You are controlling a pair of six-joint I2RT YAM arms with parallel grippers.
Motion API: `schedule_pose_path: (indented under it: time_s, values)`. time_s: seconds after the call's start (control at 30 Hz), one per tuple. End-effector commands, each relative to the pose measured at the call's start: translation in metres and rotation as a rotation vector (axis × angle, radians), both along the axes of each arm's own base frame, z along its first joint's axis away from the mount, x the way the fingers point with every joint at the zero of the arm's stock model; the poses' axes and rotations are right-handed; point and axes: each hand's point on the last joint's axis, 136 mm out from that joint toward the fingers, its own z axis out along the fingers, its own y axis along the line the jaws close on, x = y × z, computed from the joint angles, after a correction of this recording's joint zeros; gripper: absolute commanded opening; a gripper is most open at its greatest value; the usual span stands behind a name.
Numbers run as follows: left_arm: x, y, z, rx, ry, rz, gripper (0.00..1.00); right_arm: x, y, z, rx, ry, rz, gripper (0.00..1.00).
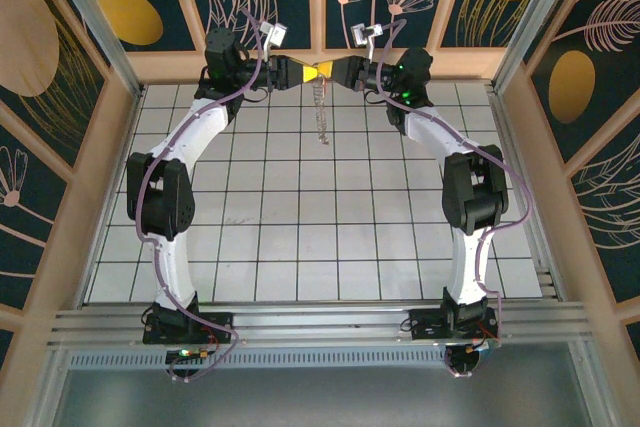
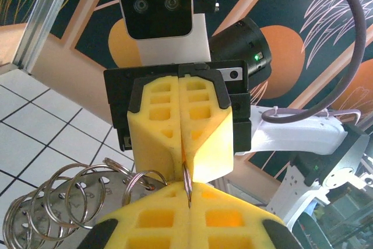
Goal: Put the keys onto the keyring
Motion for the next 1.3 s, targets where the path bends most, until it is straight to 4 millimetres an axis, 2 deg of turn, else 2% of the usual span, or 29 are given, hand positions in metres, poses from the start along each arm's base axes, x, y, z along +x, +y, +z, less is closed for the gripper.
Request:
schedule_pose_path:
  time_s: [0.0,0.23,0.37,0.43,0.57,0.8,1.03,1.27]
  values:
    - [-0.002,-0.005,0.022,-0.04,-0.094,0.012,0.0,-0.017,0.012,0.012,-0.003,-0.05,0.048,0.0]
    - [0.001,-0.003,0.021,-0.078,-0.074,0.043,0.0,-0.013,0.01,0.017,-0.006,-0.051,0.024,0.0]
    - [0.0,-0.002,0.021,-0.091,-0.064,0.048,0.0,-0.007,-0.001,0.029,0.003,-0.063,-0.04,0.37]
    - [0.0,-0.002,0.02,-0.091,-0.062,0.051,0.0,-0.005,-0.01,0.033,0.008,-0.064,-0.07,0.44]
    - [-0.002,-0.001,0.02,-0.091,-0.061,0.05,0.0,-0.003,-0.03,0.033,0.014,-0.057,-0.141,0.51]
    - [-0.007,-0.001,0.024,-0.089,-0.078,0.034,0.0,0.002,-0.051,0.009,-0.001,-0.015,-0.244,0.52]
    - [-0.009,-0.001,0.028,-0.087,-0.091,0.025,0.0,-0.01,-0.042,-0.014,-0.031,-0.037,-0.245,0.52]
    - [-0.011,-0.001,0.032,-0.088,-0.099,0.022,0.0,-0.021,-0.03,-0.022,-0.062,-0.078,-0.25,0.54]
